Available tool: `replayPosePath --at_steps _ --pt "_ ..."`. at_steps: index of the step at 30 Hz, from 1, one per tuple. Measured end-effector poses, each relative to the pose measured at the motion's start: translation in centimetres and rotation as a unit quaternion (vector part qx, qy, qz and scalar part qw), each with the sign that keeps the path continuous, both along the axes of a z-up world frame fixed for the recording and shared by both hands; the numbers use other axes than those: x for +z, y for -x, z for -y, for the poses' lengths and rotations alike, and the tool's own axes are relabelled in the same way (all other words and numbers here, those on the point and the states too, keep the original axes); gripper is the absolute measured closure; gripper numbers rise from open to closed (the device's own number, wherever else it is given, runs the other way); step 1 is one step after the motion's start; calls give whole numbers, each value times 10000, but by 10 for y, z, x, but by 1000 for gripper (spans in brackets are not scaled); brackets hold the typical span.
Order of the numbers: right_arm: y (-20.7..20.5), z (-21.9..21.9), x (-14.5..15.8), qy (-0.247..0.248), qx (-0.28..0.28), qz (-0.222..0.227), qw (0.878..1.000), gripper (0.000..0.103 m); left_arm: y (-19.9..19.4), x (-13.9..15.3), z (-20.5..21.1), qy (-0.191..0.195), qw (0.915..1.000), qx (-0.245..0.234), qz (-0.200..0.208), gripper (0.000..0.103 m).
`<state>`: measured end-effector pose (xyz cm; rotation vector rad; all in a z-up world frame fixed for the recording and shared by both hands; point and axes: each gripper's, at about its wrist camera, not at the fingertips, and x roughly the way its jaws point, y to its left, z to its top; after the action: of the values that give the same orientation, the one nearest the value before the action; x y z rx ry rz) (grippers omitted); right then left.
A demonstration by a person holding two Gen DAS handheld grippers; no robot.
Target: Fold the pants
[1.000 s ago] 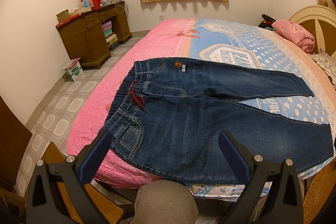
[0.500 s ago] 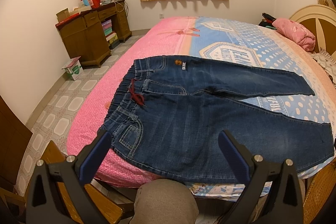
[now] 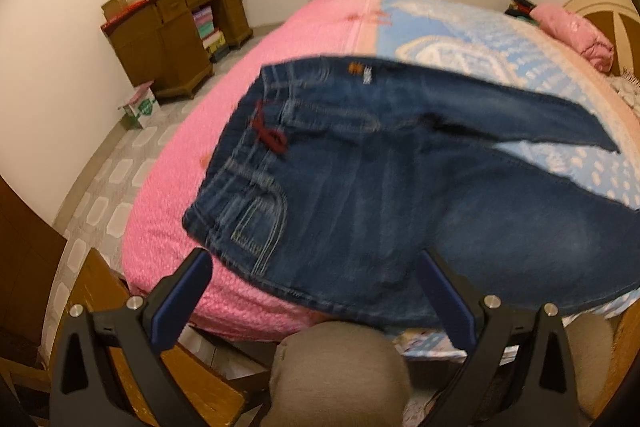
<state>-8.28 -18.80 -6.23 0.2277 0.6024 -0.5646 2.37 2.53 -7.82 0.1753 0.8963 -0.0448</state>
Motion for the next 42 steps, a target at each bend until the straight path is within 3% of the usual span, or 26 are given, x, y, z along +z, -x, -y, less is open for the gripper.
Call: replayPosePath --at_steps 3,8,12,15,19,21,26,29,33,34,36,37,38,39,40,42 --pt "-3 24 -12 -172 -122 -179 9996 6 -24 -3 -10 54 9997 138 -203 6" --pt "-14 57 -11 -336 -366 -86 9987 6 -100 26 -11 395 9986 300 -195 5" --pt "-38 69 -10 -288 -372 -22 9989 6 -187 44 6 518 9971 542 -143 5" --pt "-60 72 -20 -303 -304 -101 9990 6 -261 37 21 718 9903 1090 -471 5" --pt "-88 76 -41 -440 -158 -306 9984 6 -343 5 40 749 9724 2081 -750 11" --pt "-98 81 -53 -537 -127 -370 9978 6 -363 -11 48 735 9625 2474 -835 12" --pt "-115 93 -81 -784 -89 -535 9954 6 -401 -53 62 954 9192 3613 -1246 17" --pt "-122 98 -95 -830 -102 -640 9944 6 -412 -64 71 785 8950 4188 -1317 17" --pt "-126 110 -112 -994 -140 -762 9920 6 -416 -83 74 715 8716 4646 -1391 15" --pt "-126 112 -113 -1030 -167 -768 9916 6 -415 -85 75 756 8703 4686 -1311 15" --pt "-124 116 -116 -1106 -213 -747 9908 6 -411 -88 78 711 8769 4613 -1146 18" --pt "-124 117 -117 -1127 -220 -736 9907 6 -407 -87 81 718 8835 4507 -1052 33" --pt "-124 117 -117 -1131 -217 -732 9906 6 -402 -84 84 738 8928 4346 -930 56" --pt "-123 117 -116 -1119 -219 -730 9908 6 -399 -81 85 788 8998 4209 -840 68" --pt "-121 116 -115 -1088 -228 -723 9912 6 -396 -78 84 875 9060 4068 -771 79" --pt "-118 114 -109 -988 -278 -699 9923 6 -393 -74 75 1145 9139 3818 -769 87"
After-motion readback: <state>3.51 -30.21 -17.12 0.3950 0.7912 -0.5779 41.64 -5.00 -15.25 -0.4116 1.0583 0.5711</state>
